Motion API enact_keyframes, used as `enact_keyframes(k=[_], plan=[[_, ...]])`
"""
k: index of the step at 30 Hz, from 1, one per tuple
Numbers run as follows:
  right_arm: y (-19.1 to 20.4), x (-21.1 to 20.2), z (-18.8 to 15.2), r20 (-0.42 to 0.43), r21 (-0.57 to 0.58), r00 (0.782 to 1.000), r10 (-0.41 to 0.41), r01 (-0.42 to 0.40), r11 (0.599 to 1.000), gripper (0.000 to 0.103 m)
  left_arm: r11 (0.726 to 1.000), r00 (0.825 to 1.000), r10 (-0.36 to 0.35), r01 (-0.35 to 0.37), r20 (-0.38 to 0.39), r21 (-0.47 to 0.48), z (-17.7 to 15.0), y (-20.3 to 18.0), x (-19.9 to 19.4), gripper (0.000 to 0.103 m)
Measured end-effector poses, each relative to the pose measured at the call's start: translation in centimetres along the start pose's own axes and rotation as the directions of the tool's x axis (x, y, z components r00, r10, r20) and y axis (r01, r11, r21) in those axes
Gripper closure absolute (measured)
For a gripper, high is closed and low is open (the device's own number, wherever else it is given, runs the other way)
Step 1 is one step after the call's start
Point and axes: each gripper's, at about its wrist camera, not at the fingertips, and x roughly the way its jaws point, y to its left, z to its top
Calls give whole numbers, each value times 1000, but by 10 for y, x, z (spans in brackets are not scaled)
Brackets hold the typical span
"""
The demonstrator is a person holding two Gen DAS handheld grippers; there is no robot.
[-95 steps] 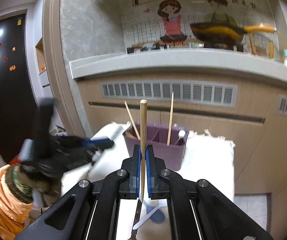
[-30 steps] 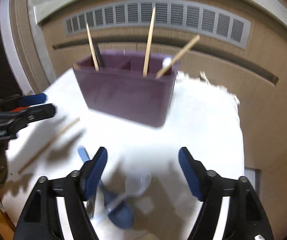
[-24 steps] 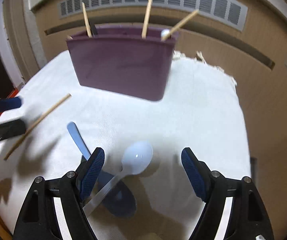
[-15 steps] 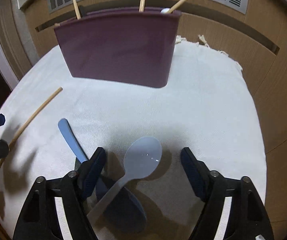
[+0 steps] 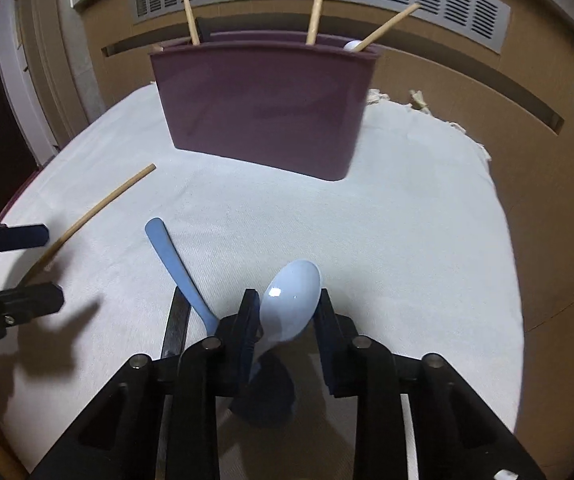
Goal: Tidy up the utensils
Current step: 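Move the open left tool toward the blue plastic spoon, then grasp the blue plastic spoon by its handle with the left tool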
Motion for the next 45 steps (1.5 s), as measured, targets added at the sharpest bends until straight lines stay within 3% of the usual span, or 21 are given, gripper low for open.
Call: enact_keyframes(k=[4, 8, 14, 16, 18, 22, 23, 29, 33, 39, 42, 45], plan=[[-12, -17, -9, 30, 39, 1000, -5, 4, 999, 86, 999, 1000, -16, 17, -24, 34, -4, -15, 3, 20], [-30, -36, -21, 60, 97, 998, -15, 9, 995, 86, 997, 998, -48, 51, -49, 57, -4, -32, 6, 20], [-42, -40, -40, 79, 137, 997, -21, 11, 991, 86, 987, 977, -160, 157, -141, -34, 14, -41, 24, 20], [-44, -38, -47, 80, 148, 997, -18, 6, 989, 85, 980, 967, -191, 178, -170, -88, 22, -42, 33, 20], [-46, -37, -52, 77, 160, 997, -3, -9, 987, 70, 974, 960, -203, 178, -192, -139, 32, -40, 42, 20], [-49, -37, -55, 84, 175, 996, 31, -45, 984, 54, 972, 957, -190, 151, -220, -182, 50, -46, 60, 20], [-49, -38, -55, 91, 174, 995, 35, -51, 983, 45, 973, 957, -185, 147, -223, -176, 54, -49, 63, 20], [-49, -43, -55, 113, 175, 993, 39, -58, 983, 25, 993, 973, -105, 92, -205, -72, 72, -73, 82, 27], [-52, -43, -56, 101, 196, 994, 46, -65, 978, 17, 999, 988, -10, 15, -157, 29, 76, -84, 90, 39], [-56, -36, -59, 46, 228, 996, 79, -88, 970, 15, 989, 992, 88, -77, -86, 128, 81, -92, 98, 58], [-59, -33, -59, 23, 239, 996, 86, -89, 967, 13, 984, 993, 102, -92, -55, 153, 84, -91, 100, 73], [-59, -32, -60, 16, 249, 994, 104, -105, 963, 4, 982, 994, 100, -92, -40, 166, 81, -87, 96, 81]])
